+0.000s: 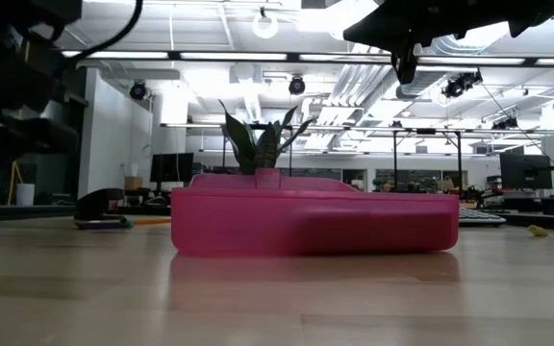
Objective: Pack school essentials
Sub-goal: Put the yellow crayon box into the red supply box
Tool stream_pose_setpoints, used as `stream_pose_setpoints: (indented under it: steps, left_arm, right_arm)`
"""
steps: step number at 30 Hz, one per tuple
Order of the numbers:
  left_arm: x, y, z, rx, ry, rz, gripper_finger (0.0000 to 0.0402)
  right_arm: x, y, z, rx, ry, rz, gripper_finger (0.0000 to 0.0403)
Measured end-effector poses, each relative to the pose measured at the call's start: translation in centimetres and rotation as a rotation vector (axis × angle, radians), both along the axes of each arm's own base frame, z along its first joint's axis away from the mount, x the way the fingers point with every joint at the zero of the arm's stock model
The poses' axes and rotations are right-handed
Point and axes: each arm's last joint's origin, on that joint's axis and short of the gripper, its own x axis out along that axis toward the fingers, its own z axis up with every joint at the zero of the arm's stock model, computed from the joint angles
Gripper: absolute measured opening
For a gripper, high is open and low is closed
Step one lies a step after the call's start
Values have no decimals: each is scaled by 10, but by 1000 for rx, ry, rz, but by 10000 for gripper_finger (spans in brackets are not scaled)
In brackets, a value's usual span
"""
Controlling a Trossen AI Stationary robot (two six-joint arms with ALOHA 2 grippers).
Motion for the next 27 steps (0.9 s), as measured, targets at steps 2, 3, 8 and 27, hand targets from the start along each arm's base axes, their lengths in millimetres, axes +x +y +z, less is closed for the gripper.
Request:
stream_pose_setpoints:
  steps: [2,3,8,27]
  left_arm:
    - [2,-1,-4,4,18,-5,225]
    - [2,-1,-5,2,23,-8,225]
    - [3,-2,-7,-3,28,-16,220]
    - [2,-1,-3,-11,12,-18,3]
  right_arm:
    - [0,0,0,0,0,0,0]
    - [0,0,0,0,0,0,0]
    - [0,0,0,-1,2,0,0]
    - [0,0,-2,-8,20,2,0]
